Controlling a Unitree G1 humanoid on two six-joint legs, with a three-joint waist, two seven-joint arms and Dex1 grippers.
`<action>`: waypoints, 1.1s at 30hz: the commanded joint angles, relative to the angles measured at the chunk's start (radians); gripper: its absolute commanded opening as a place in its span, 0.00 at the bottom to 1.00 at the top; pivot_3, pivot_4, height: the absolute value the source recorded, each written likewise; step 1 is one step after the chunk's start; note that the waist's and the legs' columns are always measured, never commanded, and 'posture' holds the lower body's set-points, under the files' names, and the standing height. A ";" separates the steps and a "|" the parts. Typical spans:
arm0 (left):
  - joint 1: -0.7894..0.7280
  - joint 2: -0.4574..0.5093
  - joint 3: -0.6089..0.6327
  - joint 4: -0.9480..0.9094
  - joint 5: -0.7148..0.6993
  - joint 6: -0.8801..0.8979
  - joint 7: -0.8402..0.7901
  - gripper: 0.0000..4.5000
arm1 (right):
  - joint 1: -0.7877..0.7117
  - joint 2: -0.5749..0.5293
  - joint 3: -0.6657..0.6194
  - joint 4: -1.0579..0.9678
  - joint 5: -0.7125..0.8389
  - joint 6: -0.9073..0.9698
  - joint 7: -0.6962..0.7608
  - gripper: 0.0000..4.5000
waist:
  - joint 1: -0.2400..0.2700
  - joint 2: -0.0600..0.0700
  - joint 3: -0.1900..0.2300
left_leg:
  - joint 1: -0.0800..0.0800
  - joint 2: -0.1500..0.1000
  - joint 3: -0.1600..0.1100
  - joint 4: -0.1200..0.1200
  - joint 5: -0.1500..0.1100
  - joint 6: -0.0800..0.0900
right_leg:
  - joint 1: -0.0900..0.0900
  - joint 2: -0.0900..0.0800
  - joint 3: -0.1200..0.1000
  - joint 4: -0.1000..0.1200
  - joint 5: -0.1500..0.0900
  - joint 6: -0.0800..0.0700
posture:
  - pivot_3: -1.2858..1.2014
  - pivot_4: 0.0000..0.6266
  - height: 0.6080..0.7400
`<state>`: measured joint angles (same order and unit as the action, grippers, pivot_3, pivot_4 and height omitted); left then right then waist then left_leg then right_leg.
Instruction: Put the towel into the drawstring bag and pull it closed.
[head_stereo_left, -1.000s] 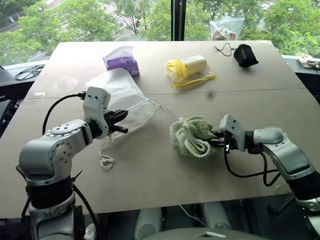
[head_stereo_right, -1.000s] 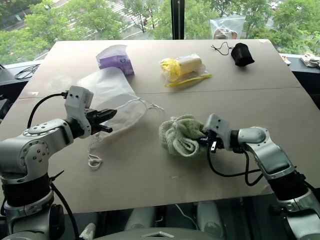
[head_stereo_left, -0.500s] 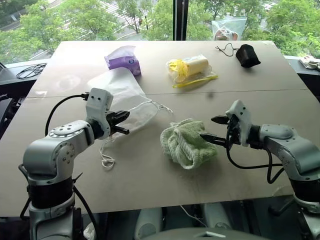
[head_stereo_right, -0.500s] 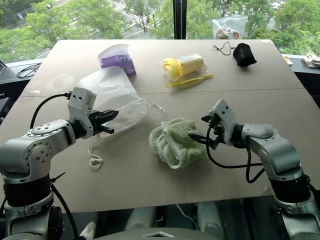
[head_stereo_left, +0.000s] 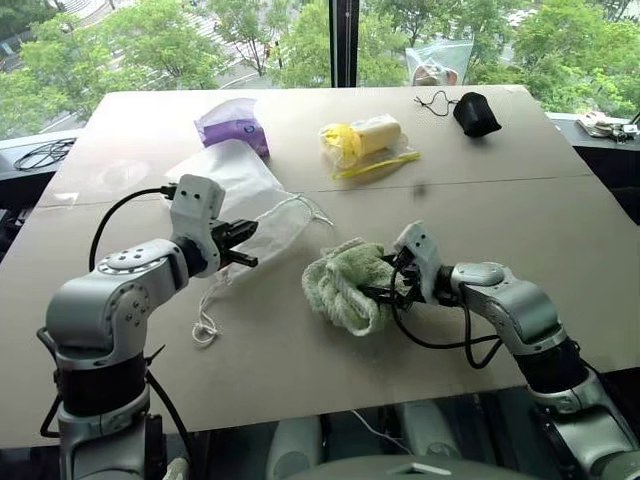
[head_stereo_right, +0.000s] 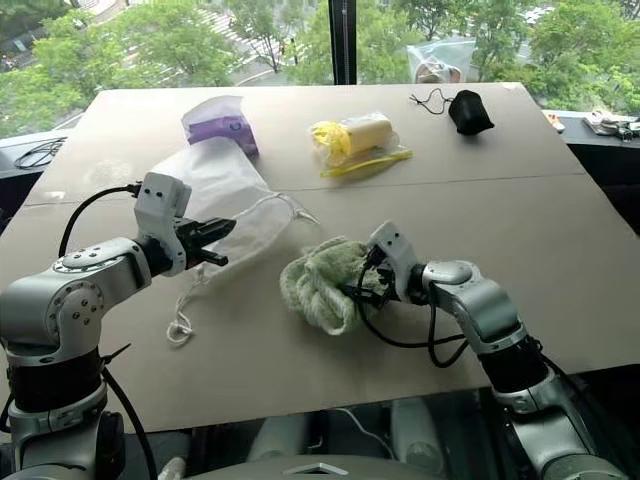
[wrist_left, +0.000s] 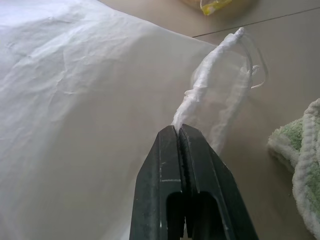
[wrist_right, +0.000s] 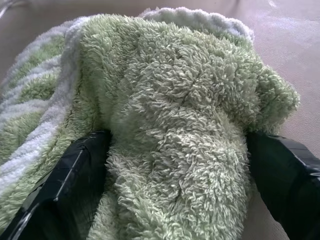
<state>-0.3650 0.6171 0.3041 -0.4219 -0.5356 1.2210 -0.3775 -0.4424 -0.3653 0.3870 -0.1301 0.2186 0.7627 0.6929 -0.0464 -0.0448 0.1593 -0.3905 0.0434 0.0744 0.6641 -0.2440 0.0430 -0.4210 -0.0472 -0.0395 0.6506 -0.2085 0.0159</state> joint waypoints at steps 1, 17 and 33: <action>-0.003 0.001 0.002 -0.035 -0.009 -0.013 0.002 0.00 | 0.041 -0.002 0.226 0.206 -0.151 -0.089 0.031 0.88 | 0.000 -0.001 -0.001 | 0.006 0.000 -0.001 -0.002 -0.001 -0.001 | 0.004 -0.001 0.000 -0.001 0.000 -0.001 | 0.52 0.24 1.00; -0.005 0.003 -0.054 -0.031 -0.033 0.008 -0.018 0.00 | 0.041 0.145 -0.024 0.102 0.028 -0.569 0.180 0.04 | 0.008 0.008 -0.005 | 0.005 -0.002 -0.003 -0.018 0.001 -0.009 | -0.012 -0.004 -0.003 -0.005 0.007 -0.011 | 0.52 0.24 1.00; 0.026 0.022 -0.018 -0.175 -0.222 0.085 -0.098 0.00 | -0.333 0.352 0.027 0.827 -0.276 -0.739 -0.014 0.03 | 0.010 0.003 0.004 | -0.010 -0.004 -0.004 -0.012 0.000 -0.011 | -0.022 -0.002 -0.003 -0.006 0.012 -0.010 | 0.52 0.24 1.00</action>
<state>-0.3427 0.6277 0.2824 -0.5421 -0.7146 1.3061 -0.4448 -0.7796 -0.0128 0.4267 0.6409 -0.0342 0.0022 0.7210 -0.0368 -0.0414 0.1632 -0.3977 0.0403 0.0700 0.6519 -0.2437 0.0318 -0.4410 -0.0496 -0.0426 0.6443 -0.1966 0.0059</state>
